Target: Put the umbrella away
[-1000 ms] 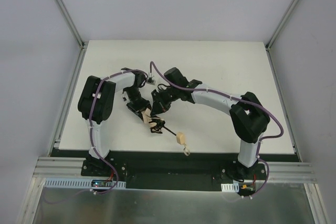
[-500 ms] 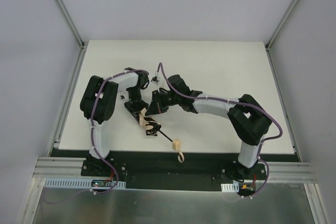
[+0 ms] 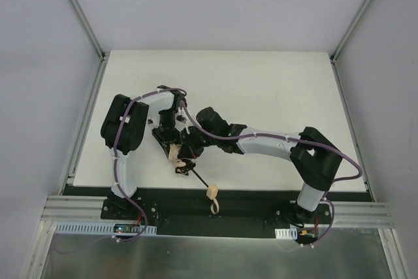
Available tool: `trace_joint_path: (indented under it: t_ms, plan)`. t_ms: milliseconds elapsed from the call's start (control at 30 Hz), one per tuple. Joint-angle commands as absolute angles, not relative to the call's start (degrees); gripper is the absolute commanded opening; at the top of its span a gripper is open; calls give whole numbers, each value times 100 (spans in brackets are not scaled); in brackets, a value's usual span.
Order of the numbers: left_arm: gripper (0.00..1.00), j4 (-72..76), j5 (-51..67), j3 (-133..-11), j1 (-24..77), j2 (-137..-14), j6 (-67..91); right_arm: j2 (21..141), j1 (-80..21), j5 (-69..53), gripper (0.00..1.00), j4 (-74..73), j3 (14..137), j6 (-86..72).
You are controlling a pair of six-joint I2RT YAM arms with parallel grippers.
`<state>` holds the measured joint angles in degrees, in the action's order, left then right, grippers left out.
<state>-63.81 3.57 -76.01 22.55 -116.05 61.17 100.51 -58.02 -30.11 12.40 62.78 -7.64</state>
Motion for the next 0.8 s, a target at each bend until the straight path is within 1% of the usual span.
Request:
trace_joint_path:
  t_ms: [0,133,200,333,400,500,600,667,767]
  plan:
    - [0,-4966,-606,-7699,2215,-12058,6795,9343,-6275,-3446,0,583,7004,560]
    - [0,-4826,-589,-7787,2232,-12111,6786,9501,-6293,-3411,0,221,7145,1167]
    - [0,-4729,-388,-7805,2206,-12155,6707,9623,-6293,-3488,0,-322,7451,1580]
    - [0,-4334,-10,-7595,2188,-12077,6653,10010,-6319,-4192,0,-720,8137,1529]
    - [0,-4123,280,-7375,2171,-12006,6636,10133,-6346,-4498,0,-633,8244,1442]
    - [0,-3938,404,-7225,2101,-11927,6408,10125,-6346,-4474,0,-467,7990,1503]
    - [0,-3850,1123,-7216,1785,-11979,6048,10011,-6337,-4570,0,-29,7604,1267]
    - [0,-3885,1694,-6989,1478,-11927,6161,9993,-6337,-4570,0,280,7375,1143]
    - [0,-3981,1731,-6620,1222,-11708,6423,9888,-6337,-4448,0,589,7128,1090]
